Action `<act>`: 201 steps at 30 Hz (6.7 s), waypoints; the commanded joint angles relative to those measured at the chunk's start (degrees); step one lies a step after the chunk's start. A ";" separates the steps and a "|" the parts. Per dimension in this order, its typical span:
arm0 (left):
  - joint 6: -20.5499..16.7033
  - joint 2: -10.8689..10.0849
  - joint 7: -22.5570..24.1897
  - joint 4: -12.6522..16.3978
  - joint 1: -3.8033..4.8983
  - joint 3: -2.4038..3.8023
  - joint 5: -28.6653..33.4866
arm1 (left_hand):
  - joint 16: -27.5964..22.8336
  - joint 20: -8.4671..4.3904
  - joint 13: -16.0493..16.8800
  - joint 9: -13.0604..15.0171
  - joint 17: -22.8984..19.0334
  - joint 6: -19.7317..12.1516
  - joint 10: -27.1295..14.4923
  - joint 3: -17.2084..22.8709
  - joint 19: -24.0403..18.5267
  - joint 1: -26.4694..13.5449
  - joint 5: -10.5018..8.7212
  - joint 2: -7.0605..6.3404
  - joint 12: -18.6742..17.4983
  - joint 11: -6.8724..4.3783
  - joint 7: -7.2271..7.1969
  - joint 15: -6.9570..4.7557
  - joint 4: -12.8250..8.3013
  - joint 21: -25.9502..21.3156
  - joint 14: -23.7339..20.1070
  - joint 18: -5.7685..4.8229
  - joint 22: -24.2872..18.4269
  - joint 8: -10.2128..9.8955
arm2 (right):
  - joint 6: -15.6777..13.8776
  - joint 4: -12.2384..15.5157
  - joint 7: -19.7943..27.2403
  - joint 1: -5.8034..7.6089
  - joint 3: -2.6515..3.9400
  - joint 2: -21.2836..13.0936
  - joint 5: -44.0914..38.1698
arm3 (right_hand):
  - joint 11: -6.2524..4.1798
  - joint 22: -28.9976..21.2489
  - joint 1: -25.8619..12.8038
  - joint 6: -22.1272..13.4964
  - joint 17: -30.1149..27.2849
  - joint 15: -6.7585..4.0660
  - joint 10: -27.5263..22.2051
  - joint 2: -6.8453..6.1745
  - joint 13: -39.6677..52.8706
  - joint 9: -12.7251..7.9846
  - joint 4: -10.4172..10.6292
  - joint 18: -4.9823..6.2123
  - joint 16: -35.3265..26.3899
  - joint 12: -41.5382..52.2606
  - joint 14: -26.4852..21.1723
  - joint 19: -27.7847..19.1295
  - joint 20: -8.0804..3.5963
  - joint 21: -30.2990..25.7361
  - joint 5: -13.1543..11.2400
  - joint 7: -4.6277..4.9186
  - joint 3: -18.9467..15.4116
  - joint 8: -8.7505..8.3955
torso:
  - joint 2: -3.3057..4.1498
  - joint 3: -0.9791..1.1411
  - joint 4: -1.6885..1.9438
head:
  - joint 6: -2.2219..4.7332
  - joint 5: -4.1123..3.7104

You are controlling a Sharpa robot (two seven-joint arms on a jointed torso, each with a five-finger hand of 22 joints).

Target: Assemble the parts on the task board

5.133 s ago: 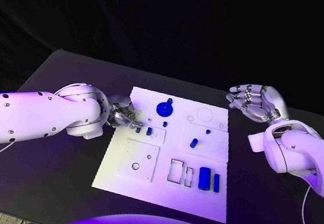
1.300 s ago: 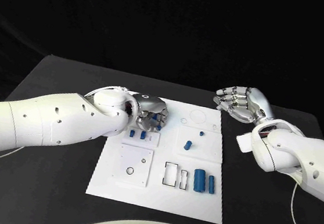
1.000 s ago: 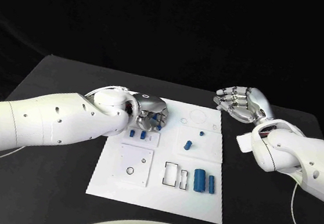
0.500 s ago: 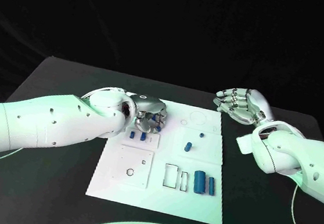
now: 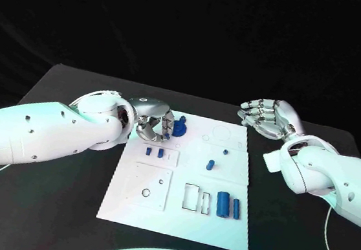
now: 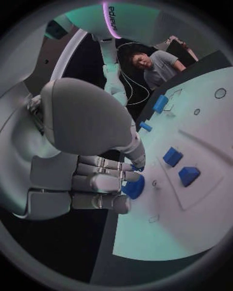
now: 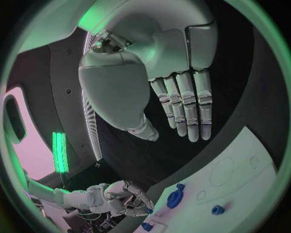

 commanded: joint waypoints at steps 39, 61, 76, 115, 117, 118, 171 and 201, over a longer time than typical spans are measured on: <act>3.26 0.58 -0.93 -3.11 -0.47 -0.27 1.65 | 0.03 0.17 -0.06 0.13 -0.52 0.70 0.68 -0.36 -0.02 -0.49 -0.23 -0.09 -0.47 -0.26 -0.17 -0.10 0.08 -0.07 0.03 -0.46 -0.30 -0.21 | 0.86 0.10 0.30 -0.31 0.01 -0.08 -0.44 | 0.01 -0.23 0.08 -0.02 0.07 0.43 -0.49 0.35 -0.06 -0.07 -0.19 0.64 -0.37 0.03 0.18 0.14 0.42 -0.45 0.37 2.05 -0.07 -0.14 | 0.09 0.02 -0.16 | -0.31 0.88; 4.97 0.74 -1.62 -3.21 -0.47 -0.44 1.45 | 0.01 0.04 0.03 0.23 -0.90 0.94 1.12 -0.37 -0.27 -0.25 -0.28 0.01 -0.85 -0.35 -0.22 -0.22 -0.27 -0.33 -0.19 -0.39 -0.60 -0.37 | 0.81 0.14 0.30 -0.31 0.01 -0.11 -0.42 | 0.01 -0.23 0.08 -0.02 0.07 0.43 -0.49 0.35 -0.06 -0.07 -0.19 0.64 -0.37 0.03 0.18 0.14 0.42 -0.45 0.37 2.05 -0.07 -0.14 | 0.06 0.01 -0.09 | -0.63 0.73; 4.94 0.64 -1.73 -3.24 -0.47 -0.45 1.70 | 0.21 0.28 0.12 -0.42 -1.73 -1.58 0.57 -0.51 -0.26 -0.87 -0.12 -0.55 -2.50 0.43 0.77 0.38 -0.30 -0.57 -0.59 -0.46 -0.70 -2.88 | 0.76 0.02 0.34 -0.31 0.01 -0.03 -0.40 | 0.02 -0.39 -0.02 -0.04 0.11 0.44 -0.53 0.36 -0.06 -0.10 -0.15 0.64 -0.52 0.07 0.23 0.22 0.43 -0.54 0.40 2.06 -0.18 -0.14 | 0.07 -0.02 -0.09 | -0.68 0.78; 0.60 -3.46 0.03 -1.42 -0.36 0.71 12.97 | -2.53 1.67 -0.19 -1.57 -10.54 -6.69 -4.89 -1.45 -3.39 -3.31 -0.15 -2.79 -6.56 2.17 1.79 1.89 1.70 -4.42 -4.81 0.40 -5.16 -7.32 | 7.71 -1.53 -6.03 -0.39 0.02 -0.36 -9.60 | -1.83 0.85 5.56 3.36 3.58 -2.64 1.61 -0.33 -0.24 -0.35 -6.99 0.71 3.65 -1.87 10.37 8.15 -2.78 4.18 -5.89 0.46 4.16 0.53 | -0.07 0.03 -0.01 | -0.17 0.38; -0.98 -4.19 1.62 -1.05 -0.25 0.94 17.37 | -2.63 1.76 -0.22 -1.53 -11.07 -6.63 -5.09 -1.68 -3.84 -3.60 -0.15 -2.66 -6.62 2.24 1.98 1.97 2.03 -4.91 -4.95 0.54 -5.77 -7.31 | 9.43 -1.60 -7.22 -0.37 0.04 -0.43 -12.41 | -2.45 2.61 5.54 4.48 5.33 -3.66 3.33 -0.59 -0.23 -0.51 -8.14 0.65 6.09 -2.93 13.47 10.15 -3.95 6.78 -6.08 -0.08 5.29 0.42 | -0.05 0.07 -0.03 | -0.02 0.33; -2.05 -4.63 2.77 -0.82 -0.18 1.06 20.32 | -3.10 1.82 -0.26 -1.49 -12.26 -6.55 -5.31 -1.82 -4.56 -3.68 -0.13 -2.62 -6.70 2.30 2.04 2.03 2.17 -5.59 -5.50 0.73 -6.63 -7.29 | 10.60 -1.57 -8.02 -0.34 0.06 -0.49 -14.37 | -2.97 4.03 5.60 5.16 6.66 -4.40 4.50 -0.65 -0.21 -0.58 -8.86 0.69 8.32 -3.46 15.96 11.79 -4.77 8.84 -6.22 -0.44 5.68 0.38 | -0.06 0.08 -0.03 | 0.01 0.30; -8.95 -12.03 23.24 7.83 -0.22 1.33 82.36 | -16.22 1.58 1.69 0.66 -30.96 -1.10 -1.66 -4.31 -10.14 -2.45 -0.01 0.21 0.09 1.09 1.35 1.26 2.75 -18.00 -16.95 1.72 -16.83 -3.81 | 24.35 2.90 -26.98 -0.31 0.15 2.89 -61.46 | -4.65 52.10 1.59 10.23 47.45 -6.11 12.03 -1.15 0.42 1.05 -13.56 -5.12 62.17 -13.76 27.54 26.66 -6.68 63.39 -7.74 -2.37 12.32 -1.56 | 0.14 -0.03 -0.06 | 0.94 -2.14; -8.81 -12.37 21.52 7.87 -0.21 1.32 82.35 | -16.50 1.51 1.60 0.56 -31.26 -1.68 -2.34 -4.35 -9.99 -1.97 0.01 0.14 -0.04 1.38 1.70 1.41 2.42 -18.33 -17.15 1.67 -17.07 -4.09 | 22.10 3.23 -31.24 -2.51 0.07 3.73 -69.34 | -6.20 56.99 3.20 13.54 48.08 -7.33 16.26 0.46 1.63 3.23 -16.27 -6.22 63.84 -12.61 27.65 29.05 -7.68 68.80 -10.16 -3.76 15.21 0.46 | 0.05 -0.05 -0.11 | 0.17 -2.20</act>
